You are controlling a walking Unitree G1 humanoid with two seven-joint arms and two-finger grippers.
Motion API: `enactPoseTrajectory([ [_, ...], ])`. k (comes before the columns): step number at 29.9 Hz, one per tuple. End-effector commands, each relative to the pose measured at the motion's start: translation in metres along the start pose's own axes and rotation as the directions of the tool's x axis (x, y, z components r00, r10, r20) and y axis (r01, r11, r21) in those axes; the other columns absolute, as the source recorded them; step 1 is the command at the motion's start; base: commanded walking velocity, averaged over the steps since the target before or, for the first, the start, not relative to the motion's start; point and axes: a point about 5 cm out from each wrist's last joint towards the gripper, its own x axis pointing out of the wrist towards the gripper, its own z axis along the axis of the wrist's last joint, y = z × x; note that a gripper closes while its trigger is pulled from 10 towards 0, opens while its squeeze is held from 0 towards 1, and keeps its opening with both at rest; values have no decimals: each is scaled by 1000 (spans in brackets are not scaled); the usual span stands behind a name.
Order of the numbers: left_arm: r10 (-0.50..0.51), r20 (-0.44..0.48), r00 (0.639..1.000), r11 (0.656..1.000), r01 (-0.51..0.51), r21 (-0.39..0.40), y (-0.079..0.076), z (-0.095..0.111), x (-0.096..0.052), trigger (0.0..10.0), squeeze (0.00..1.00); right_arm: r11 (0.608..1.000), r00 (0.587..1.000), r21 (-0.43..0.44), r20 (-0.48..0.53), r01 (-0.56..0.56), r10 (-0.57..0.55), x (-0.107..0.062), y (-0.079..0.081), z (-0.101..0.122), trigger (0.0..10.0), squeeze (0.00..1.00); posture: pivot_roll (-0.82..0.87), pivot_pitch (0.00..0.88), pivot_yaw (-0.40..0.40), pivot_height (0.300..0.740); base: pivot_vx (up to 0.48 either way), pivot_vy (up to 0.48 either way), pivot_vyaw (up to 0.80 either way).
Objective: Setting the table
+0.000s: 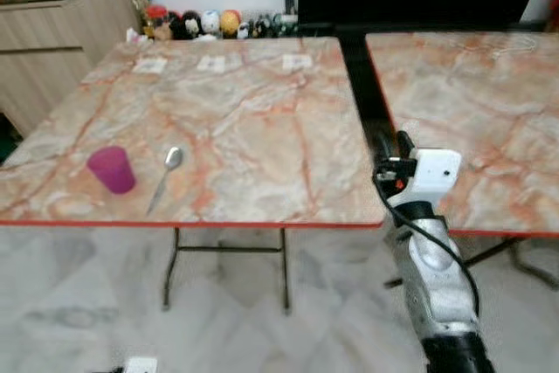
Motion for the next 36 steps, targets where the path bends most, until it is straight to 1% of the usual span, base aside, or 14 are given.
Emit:
enactPoseTrajectory([
  [1,16,-9,1000,1000,-16,-11,6,-1,-1,10000,0,1000,1000,8,22,-15,15,4,7,6,10000,0,-97,0,18,740,0,480,0],
  [18,15,-13,1000,1000,-15,-10,6,-4,-1,10000,0,1000,1000,7,14,-21,21,4,11,4,10000,0,-96,0,19,740,0,458,0],
  [22,17,-11,1000,1000,-17,-7,7,-4,-2,10000,0,1000,1000,3,12,-28,28,4,13,3,10000,0,-94,0,20,740,0,0,0],
  [25,9,-2,1000,1000,-9,-4,-1,-1,0,10000,0,999,999,4,5,-32,32,4,14,1,10000,0,-93,0,19,740,0,0,0],
  [36,-3,12,1000,1000,3,-11,-5,2,1,10000,0,999,999,2,-4,-34,34,3,15,-1,10000,0,-91,0,20,740,0,0,0],
])
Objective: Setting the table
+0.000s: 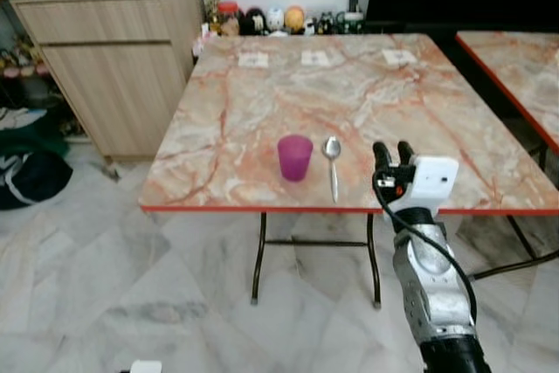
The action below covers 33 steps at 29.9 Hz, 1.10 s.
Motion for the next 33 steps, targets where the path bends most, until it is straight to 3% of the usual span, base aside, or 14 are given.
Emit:
enactPoseTrajectory([
  [1,-5,-1,1000,1000,5,-8,-3,-1,0,10000,0,1000,1000,-8,1,6,-6,1,-2,1,10000,0,-91,0,20,740,0,0,0],
  [14,-1,-2,1000,1000,1,1,0,-1,0,10000,0,999,999,-30,25,-30,31,-1,3,2,10000,0,-87,0,24,740,0,0,0],
  [18,-3,0,1000,1000,3,0,-1,0,0,10000,0,998,998,-35,41,-54,55,-2,7,4,10000,0,-88,0,24,740,245,0,539],
  [33,-6,4,1000,1000,6,1,-1,1,0,10000,0,999,999,-14,38,-33,34,-3,5,2,10000,0,-88,0,24,740,254,0,0],
])
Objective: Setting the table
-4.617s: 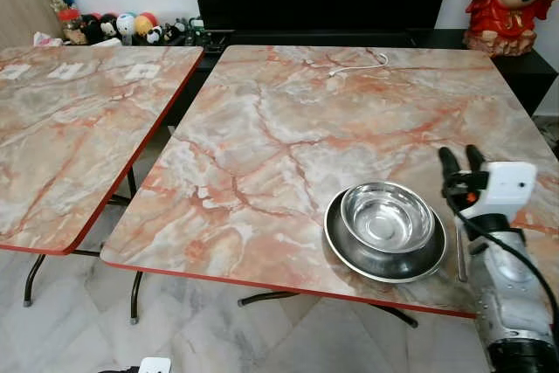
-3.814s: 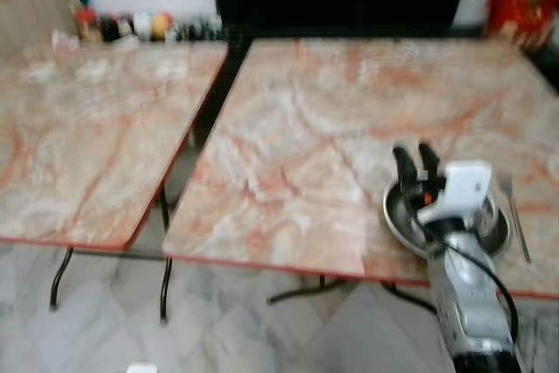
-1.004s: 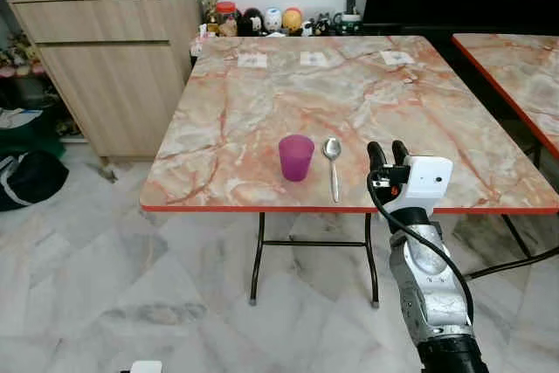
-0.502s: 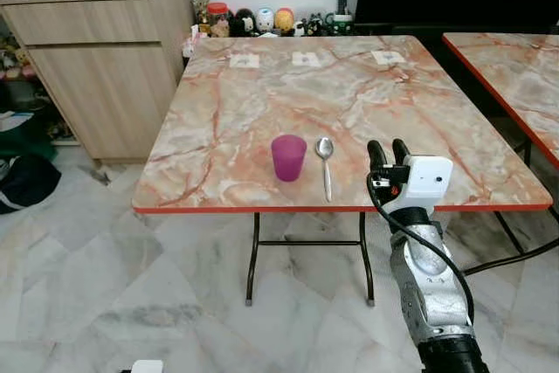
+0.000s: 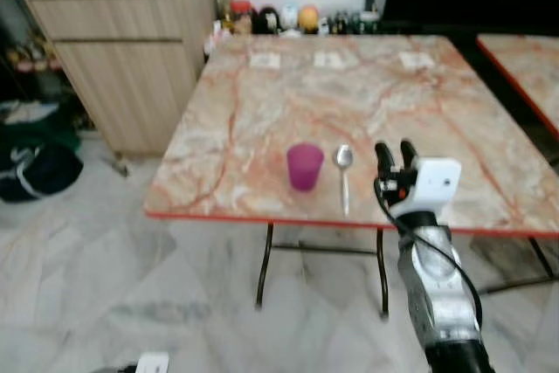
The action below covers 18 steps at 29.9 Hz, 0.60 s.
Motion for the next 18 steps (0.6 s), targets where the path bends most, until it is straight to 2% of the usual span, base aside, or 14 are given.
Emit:
enactPoseTrajectory([
  [1,-4,11,1000,1000,4,-4,-2,3,1,10000,0,1000,1000,-16,10,17,-17,0,-9,3,10000,0,-88,0,24,740,266,0,0],
  [4,-4,11,1000,1000,4,-5,-2,3,1,10000,0,1000,1000,-19,8,13,-12,0,-8,2,10000,0,-86,0,23,740,266,0,0],
  [11,-4,13,1000,1000,4,0,-3,3,1,10000,0,1000,1000,-20,-17,17,-17,-3,-7,-1,10000,0,-87,0,23,740,0,0,0],
  [13,-4,12,1000,1000,4,2,-2,3,1,10000,0,999,998,17,-55,38,-37,-5,-5,-6,10000,0,-89,0,24,740,0,0,0],
  [16,-6,10,1000,1000,6,2,-3,2,1,10000,0,998,989,4,-134,62,-61,-8,-5,-17,10000,0,-88,0,23,740,0,0,0],
  [18,-6,10,1000,1000,6,2,-3,2,1,10000,0,994,966,-6,-235,107,-105,-11,-7,-32,10000,0,-87,0,23,740,0,0,0],
])
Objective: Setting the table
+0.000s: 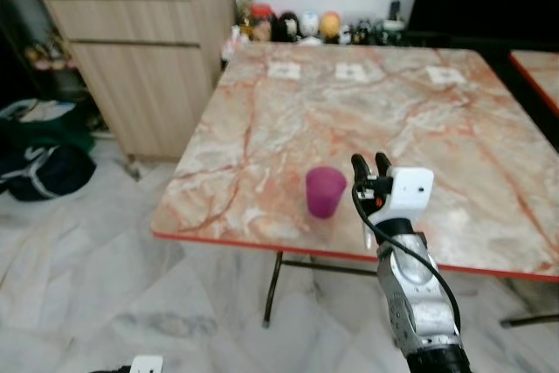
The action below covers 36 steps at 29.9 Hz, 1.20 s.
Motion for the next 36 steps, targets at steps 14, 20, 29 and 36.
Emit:
enactPoseTrajectory([
  [14,-10,-18,1000,1000,9,-8,-3,-5,-1,10000,0,988,938,66,-328,139,-110,14,-8,-42,10000,0,-88,0,28,740,0,0,0],
  [20,-9,-16,1000,1000,9,-11,-3,-5,-1,10000,0,992,928,49,-359,120,-95,26,-8,-44,10000,0,-79,0,29,740,0,0,0],
  [29,-7,-17,1000,1000,6,-16,-3,-5,-1,10000,0,986,929,54,-347,158,-130,44,-15,-34,10000,0,-68,0,29,740,0,0,0],
  [36,-9,-15,1000,1000,9,-14,-4,-5,-1,10000,0,983,922,52,-360,174,-144,50,-23,-35,10000,0,-66,0,31,740,0,0,0],
])
